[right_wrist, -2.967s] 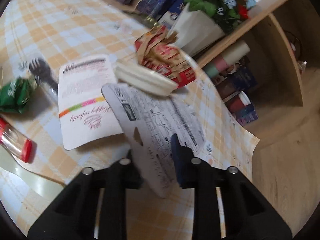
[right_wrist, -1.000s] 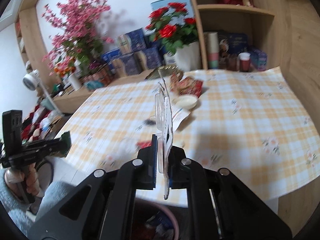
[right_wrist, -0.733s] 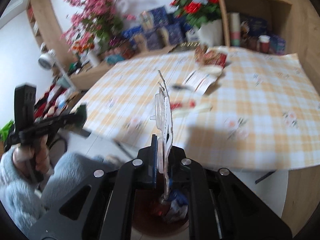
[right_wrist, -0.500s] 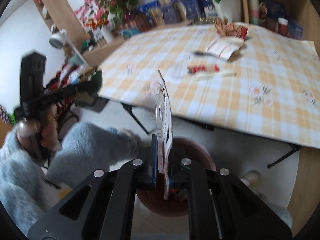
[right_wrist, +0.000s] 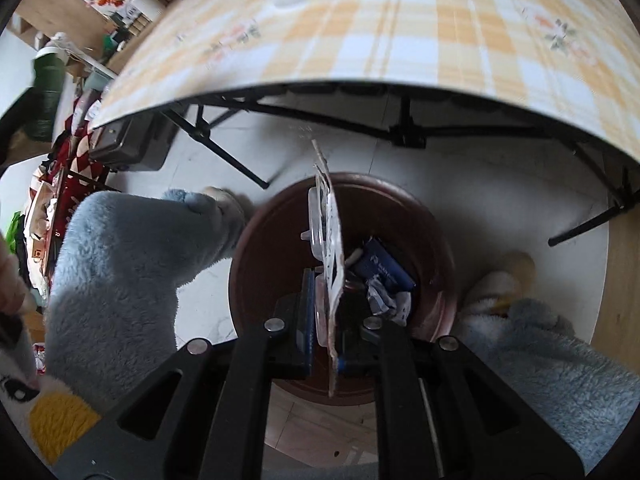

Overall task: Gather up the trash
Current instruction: 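Carry the cup and wrapper over the brown bin and open both tools, then move both tools back above the table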

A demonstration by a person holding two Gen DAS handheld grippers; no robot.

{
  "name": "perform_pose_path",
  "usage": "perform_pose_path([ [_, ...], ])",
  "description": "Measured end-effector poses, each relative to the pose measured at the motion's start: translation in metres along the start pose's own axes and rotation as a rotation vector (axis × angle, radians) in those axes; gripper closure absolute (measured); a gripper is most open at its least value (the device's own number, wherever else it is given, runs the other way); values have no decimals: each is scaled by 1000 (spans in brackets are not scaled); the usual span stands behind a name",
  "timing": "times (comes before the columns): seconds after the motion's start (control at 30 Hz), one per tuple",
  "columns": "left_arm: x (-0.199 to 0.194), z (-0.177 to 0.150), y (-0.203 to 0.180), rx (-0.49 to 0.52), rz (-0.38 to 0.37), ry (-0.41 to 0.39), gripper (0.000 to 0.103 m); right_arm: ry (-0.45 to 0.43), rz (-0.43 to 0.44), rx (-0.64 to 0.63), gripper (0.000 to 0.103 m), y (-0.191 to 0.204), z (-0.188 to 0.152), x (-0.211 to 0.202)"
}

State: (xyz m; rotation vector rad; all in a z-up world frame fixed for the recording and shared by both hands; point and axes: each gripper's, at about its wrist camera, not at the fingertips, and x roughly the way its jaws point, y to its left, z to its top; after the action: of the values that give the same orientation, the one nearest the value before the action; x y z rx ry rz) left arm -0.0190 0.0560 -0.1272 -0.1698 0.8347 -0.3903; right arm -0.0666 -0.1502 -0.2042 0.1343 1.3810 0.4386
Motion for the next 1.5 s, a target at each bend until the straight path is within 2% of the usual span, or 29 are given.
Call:
perform_pose_path([
  [0.1,2,-2,1,-2,-4,9,77,22,-12,18,91,-2,3,11],
  [0.17,4,-4,1,-2,-8,16,77,28,-15,26,85,-4,5,13],
  [0.23,8,-6,0,0,-16,30,77,13,-15,24,40,-5,6,11],
  [0.3,12,-8,0,3,-25,43,77,-9,-16,0,39,-2,5,6],
  [0.37,18,-11,-1,4,-34,59,77,-8,-17,2,34,-2,5,2],
  [0.43,25,-15,-2,5,-44,79,77,-37,-25,4,21,-2,8,-8],
  [0.53,39,-21,-6,8,-59,122,77,-101,-46,-10,11,-2,12,-28],
  [0.63,55,-26,-12,21,-74,177,77,-183,-65,-19,7,-1,18,-56],
  [0.77,74,-35,-23,51,-92,251,77,-302,-120,-44,6,-1,25,-94],
  [0.97,97,-51,-34,89,-109,354,76,-414,-159,-30,6,-10,35,-133],
  [1.2,114,-66,-43,136,-108,435,76,-477,-165,-2,6,-14,38,-152],
  [1.37,120,-71,-46,162,-109,456,73,-487,-176,8,6,-17,38,-156],
  [1.4,119,-71,-47,168,-106,453,69,-488,-177,10,6,-18,37,-157],
  [1.47,119,-70,-47,168,-113,447,55,-488,-181,19,6,-20,38,-157],
  [1.5,118,-69,-46,167,-117,437,42,-488,-183,23,6,-21,38,-156],
])
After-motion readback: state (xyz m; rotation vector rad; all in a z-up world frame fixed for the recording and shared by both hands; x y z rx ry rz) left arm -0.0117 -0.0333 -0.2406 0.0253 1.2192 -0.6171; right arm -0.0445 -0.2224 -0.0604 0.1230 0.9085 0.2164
